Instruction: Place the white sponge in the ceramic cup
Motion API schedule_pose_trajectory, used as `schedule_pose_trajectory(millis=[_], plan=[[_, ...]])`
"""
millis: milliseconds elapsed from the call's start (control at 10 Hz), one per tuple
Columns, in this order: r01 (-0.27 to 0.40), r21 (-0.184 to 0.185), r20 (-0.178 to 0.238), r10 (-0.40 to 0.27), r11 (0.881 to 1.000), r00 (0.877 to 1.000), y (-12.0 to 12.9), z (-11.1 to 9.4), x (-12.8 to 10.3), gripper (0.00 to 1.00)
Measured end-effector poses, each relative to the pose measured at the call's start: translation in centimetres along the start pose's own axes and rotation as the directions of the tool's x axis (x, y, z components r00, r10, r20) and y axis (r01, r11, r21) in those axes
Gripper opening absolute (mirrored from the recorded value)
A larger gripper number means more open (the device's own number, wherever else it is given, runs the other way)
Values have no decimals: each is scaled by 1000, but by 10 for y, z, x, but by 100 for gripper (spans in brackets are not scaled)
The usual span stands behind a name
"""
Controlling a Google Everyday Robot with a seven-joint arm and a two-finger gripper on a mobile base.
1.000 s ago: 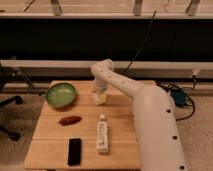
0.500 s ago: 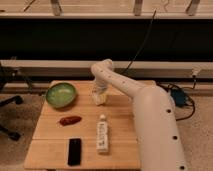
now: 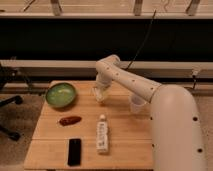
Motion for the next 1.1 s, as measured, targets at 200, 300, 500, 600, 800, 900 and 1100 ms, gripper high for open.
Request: schedule_pose_trajectory(millis=[200, 300, 500, 600, 800, 900, 1100], plan=[[0, 62, 1, 0, 998, 1000, -2, -41, 5, 10], [-3, 84, -2, 3, 996, 1000, -3, -56, 9, 10], [-25, 101, -13, 27, 995, 1000, -2, -69, 22, 10], [-41, 106, -15, 43, 994, 999, 1, -70, 30, 10], [-80, 109, -45, 86, 991, 995, 12, -79, 56, 10], [-100, 100, -52, 105, 990, 993, 15, -82, 62, 10], [-122, 90, -65, 128, 988, 990, 22, -99, 64, 10]])
